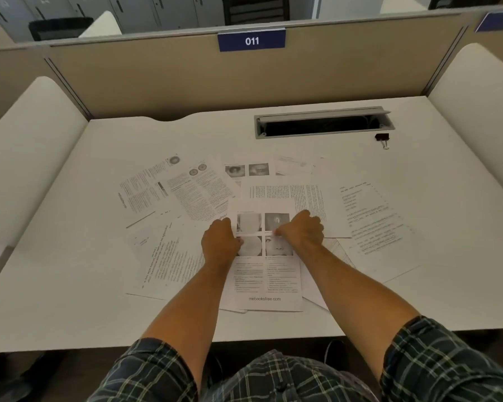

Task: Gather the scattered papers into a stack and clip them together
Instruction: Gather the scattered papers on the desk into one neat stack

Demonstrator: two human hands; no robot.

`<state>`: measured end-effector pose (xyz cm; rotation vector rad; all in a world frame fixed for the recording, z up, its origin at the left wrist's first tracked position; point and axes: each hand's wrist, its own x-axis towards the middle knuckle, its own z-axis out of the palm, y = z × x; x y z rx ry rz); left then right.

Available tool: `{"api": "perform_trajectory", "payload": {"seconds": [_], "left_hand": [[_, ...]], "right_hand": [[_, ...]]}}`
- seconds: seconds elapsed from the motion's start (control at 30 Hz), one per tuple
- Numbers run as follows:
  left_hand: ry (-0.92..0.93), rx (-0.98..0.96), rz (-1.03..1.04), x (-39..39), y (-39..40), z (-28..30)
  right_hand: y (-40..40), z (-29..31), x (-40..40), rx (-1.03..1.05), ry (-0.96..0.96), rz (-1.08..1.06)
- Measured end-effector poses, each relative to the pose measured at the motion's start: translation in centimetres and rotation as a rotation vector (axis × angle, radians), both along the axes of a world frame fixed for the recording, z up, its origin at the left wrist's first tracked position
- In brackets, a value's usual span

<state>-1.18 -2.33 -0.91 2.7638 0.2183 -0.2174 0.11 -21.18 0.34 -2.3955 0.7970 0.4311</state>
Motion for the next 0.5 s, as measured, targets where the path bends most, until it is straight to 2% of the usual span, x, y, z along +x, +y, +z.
{"api": "perform_trajectory", "payload": {"seconds": [0.07,0.13,0.37,0.5], "left_hand": [[-0.003,-0.025,0.010,-0.1,-0.1,0.0],[-0.003,-0.049,0.026,-0.1,0.0,-0.1],[0.014,-0.104,0.118,0.4,0.1,0.2],[0.019,-0.122,0.165,0.7,-0.1,0.4]], "right_hand": [[0.7,-0.4,-0.4,-0.152,-0.015,-0.011],[1.2,-0.8,-0.6,-0.171,-0.040,-0.027],[1.1,0.0,0.6,0.103,-0.070,-0.177],[1.2,-0.1,0.8,0.189,-0.107,-0.214]]}}
